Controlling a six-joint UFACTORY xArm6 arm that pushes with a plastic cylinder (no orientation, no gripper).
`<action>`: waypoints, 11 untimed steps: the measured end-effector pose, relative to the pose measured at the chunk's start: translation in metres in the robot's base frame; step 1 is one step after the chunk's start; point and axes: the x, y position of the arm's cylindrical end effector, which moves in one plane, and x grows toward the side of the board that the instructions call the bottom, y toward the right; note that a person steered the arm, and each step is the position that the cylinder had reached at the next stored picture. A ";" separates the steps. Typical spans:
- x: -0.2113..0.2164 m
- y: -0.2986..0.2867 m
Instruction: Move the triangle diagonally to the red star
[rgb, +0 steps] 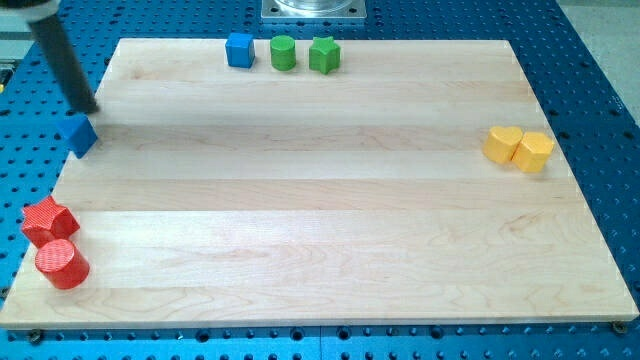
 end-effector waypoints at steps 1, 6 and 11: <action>0.022 0.000; 0.104 0.018; 0.044 0.030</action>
